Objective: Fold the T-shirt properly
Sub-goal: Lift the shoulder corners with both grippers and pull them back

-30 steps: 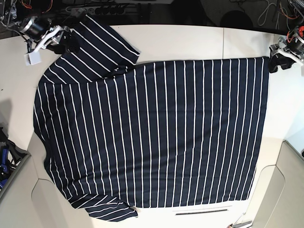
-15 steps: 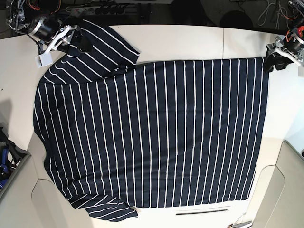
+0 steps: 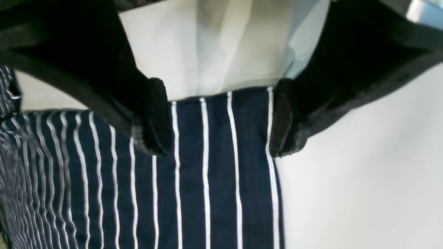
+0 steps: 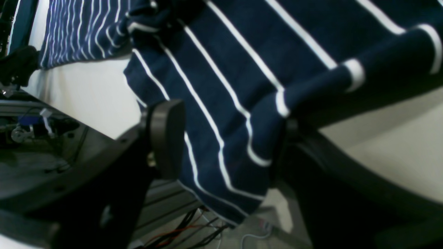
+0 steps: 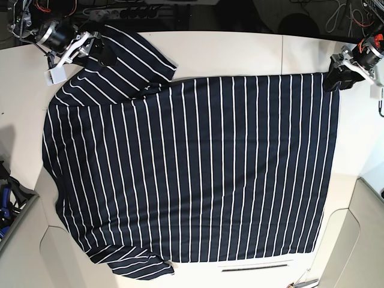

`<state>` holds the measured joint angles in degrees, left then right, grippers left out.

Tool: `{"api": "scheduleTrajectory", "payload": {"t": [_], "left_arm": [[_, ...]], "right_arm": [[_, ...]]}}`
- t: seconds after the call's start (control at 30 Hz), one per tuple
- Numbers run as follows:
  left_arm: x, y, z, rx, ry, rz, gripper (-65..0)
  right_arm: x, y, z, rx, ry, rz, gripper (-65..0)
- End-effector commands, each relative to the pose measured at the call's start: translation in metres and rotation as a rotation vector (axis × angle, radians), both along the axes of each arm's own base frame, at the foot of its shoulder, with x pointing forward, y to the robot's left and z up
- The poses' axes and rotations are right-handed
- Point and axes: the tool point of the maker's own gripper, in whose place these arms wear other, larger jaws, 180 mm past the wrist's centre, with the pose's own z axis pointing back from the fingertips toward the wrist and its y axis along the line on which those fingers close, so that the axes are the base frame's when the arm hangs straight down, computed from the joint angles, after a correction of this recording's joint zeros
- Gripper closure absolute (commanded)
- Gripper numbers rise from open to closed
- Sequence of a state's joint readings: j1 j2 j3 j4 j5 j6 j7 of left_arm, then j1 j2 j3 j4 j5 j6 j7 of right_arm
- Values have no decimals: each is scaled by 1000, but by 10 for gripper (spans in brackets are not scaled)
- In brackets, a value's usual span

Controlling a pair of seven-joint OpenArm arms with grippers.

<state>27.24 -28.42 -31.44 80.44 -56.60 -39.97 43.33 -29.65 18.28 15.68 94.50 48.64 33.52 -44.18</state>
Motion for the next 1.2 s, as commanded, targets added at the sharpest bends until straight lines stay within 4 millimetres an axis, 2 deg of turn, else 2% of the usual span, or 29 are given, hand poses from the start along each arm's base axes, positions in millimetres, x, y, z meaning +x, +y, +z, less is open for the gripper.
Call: {"api": "scheduleTrajectory", "payload": {"t": [0.0,0.13,0.2,0.27,0.33,0.4,0.53,0.57,0.6,0.8,0.93,1.03,1.17], "left_arm": [[-9,0,-5,17,59,-32,-472],[-10,0,-5,15,63,-34,-470],[-9,-1,-4,8,56,-31,-439],[-8,-1,-4,2,52,-29,-343],[-8,-1,-3,2,51,-28,-195],[-7,-1,-3,2,44,-25,-78],[-1,3,1,15,6,-10,-3],[-1,3,1,16,3,-9,0],[-1,3,1,16,3,-9,0],[2,4,4,21,-6,-11,0],[8,7,15,46,-36,-15,0],[14,9,27,79,-67,-28,0],[25,11,49,118,-130,-40,0]], "right_arm": [[-2,-2,1,-14,3,18,-354],[-1,-2,1,-14,0,16,-354],[2,-3,3,-9,-18,3,-354],[4,-3,4,-8,-25,-1,-354],[4,-3,4,-8,-25,-1,-341],[4,-3,4,-7,-25,-1,-258],[3,-3,4,-7,-24,-1,-53],[3,-3,4,-7,-24,-1,-7],[3,-3,4,-7,-24,-1,0],[3,0,7,19,-19,-3,0],[3,1,16,41,-8,10,0],[7,-5,32,58,-31,-2,0],[24,-23,63,63,-120,-51,0]]}}
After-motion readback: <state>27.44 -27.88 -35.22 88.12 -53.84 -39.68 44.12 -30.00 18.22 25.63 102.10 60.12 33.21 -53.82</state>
